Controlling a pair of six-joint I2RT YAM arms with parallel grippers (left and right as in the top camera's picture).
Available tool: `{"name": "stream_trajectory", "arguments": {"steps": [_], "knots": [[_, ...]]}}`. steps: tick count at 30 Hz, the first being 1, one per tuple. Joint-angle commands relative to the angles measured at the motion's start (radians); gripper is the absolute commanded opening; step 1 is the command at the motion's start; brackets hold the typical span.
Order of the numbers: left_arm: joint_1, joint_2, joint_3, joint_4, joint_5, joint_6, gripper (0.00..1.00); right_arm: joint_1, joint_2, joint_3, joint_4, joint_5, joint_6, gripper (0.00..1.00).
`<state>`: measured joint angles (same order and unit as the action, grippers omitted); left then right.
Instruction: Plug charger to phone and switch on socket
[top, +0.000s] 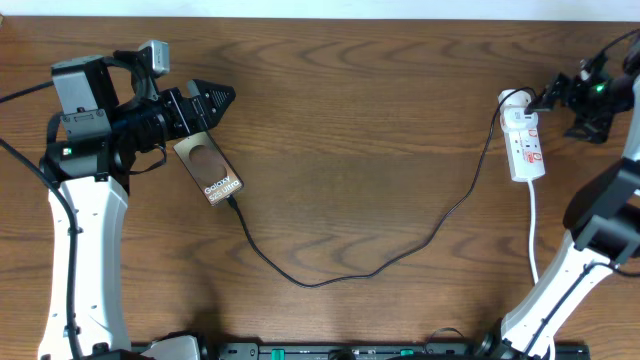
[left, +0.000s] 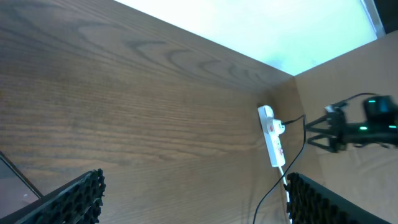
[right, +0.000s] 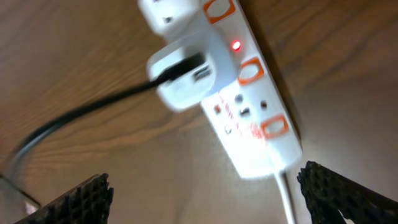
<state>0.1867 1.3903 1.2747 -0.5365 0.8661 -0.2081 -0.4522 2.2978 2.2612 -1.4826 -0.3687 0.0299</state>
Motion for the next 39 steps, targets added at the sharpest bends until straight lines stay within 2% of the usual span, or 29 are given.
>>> {"name": "stream_trajectory", "arguments": {"steps": [1,6,13,39], "knots": [[-0.003,-0.004,0.005,-0.002,0.004,0.017,0.91,0.002,-0.155,0.035,-0.040,0.004,0.043,0.99],[-0.003,-0.004,0.005,-0.002,0.005,0.016,0.91,0.002,-0.314,0.035,-0.140,0.003,0.045,0.99],[-0.003,-0.004,0.005,-0.002,0.005,0.017,0.91,0.002,-0.447,0.035,-0.145,0.004,0.044,0.99],[-0.003,-0.004,0.005,-0.002,0.005,0.017,0.91,0.002,-0.460,0.035,-0.145,0.004,0.044,0.99]]}}
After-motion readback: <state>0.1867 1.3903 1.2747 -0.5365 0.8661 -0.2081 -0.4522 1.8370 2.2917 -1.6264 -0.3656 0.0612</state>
